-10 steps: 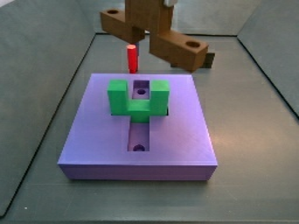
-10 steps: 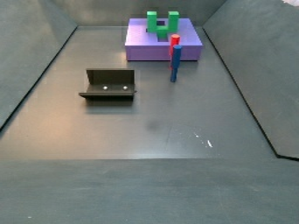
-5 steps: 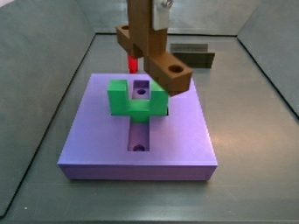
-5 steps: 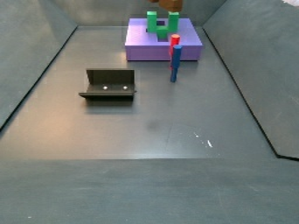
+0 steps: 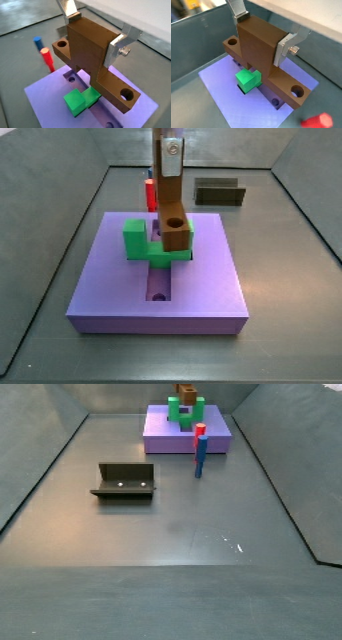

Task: Pick up the brown object. Move up. Move to above the board. Insert the brown object.
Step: Insert the brown object.

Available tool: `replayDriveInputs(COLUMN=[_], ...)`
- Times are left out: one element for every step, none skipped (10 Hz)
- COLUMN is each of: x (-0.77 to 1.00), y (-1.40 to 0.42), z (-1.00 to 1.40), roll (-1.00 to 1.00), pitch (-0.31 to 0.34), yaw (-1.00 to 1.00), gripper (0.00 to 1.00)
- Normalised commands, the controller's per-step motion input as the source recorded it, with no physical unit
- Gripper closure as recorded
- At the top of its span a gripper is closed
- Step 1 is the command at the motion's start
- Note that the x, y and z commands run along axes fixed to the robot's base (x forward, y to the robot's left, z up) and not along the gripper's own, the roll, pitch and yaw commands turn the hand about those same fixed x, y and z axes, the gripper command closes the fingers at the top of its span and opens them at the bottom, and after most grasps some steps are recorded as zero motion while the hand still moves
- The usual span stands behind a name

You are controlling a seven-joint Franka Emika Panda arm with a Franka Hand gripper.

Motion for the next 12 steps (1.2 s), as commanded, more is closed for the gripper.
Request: replayDriveInputs(x=[0.14,0.24,0.00,-0.13,0.00,0.00,0.00,0.14,0.02,0.00,0.00,-0.01], y=[-0.09,0.00,0.00,-0.39,-0.33,-0.29,-0.04,0.19,0.20,0.20,0.00,-0.11], z=[0.00,0.00,0.00,-0.06,-0.20,-0.23,-0.22,-0.19,-0.18,-0.09,-0.12,0.00], roll=[0.00,-0.07,-0.04,0.07,0.00,0.00,-0.04,-0.11,-0.07,-0.06,-0.05,-0.01], pitch=[0.000,0.120,0.000,-0.097,-0.109,-0.084,-0.044,0.000,0.000,0.000,-0.019,-0.047], yaw=[-0.87,-0.19,0.00,0.13,0.30,0.21,0.01,0.00,0.00,0.00,0.00,0.00], gripper=[1.00,1.00,1.00,1.00,1.00,1.00,1.00,1.00,1.00,1.00,1.00,1.00])
